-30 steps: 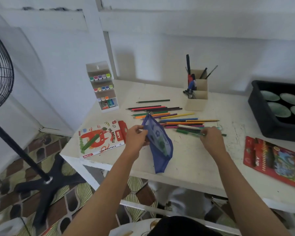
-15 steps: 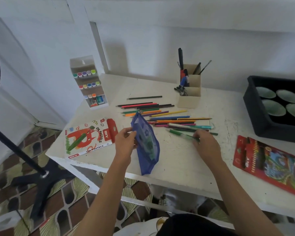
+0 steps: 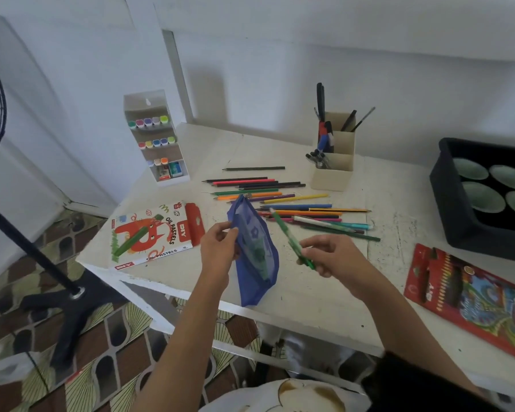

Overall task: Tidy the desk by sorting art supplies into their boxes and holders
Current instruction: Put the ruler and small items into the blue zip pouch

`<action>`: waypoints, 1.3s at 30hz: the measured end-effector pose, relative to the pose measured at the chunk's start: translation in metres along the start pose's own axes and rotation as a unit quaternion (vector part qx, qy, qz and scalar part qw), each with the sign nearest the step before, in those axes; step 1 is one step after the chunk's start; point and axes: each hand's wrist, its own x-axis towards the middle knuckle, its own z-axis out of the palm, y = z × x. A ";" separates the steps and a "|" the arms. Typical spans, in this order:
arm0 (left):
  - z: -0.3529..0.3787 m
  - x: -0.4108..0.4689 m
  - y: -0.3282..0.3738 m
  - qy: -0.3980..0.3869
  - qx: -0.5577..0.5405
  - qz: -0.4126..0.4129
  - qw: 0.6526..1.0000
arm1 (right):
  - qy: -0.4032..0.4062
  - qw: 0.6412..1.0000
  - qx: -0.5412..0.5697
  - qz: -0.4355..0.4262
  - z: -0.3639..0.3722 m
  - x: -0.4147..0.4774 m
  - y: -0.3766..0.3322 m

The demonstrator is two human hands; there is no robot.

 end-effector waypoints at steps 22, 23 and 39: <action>-0.018 0.006 0.003 -0.035 0.006 0.009 0.999 | 0.093 0.992 -0.081 -0.027 0.045 0.023 -0.014; -0.018 0.006 0.003 -0.038 0.009 0.009 0.999 | 0.110 0.990 -0.082 -0.023 0.038 0.024 -0.010; -0.006 0.012 0.002 -0.031 0.008 0.007 0.999 | 0.293 0.905 -0.307 -0.033 -0.049 0.069 0.036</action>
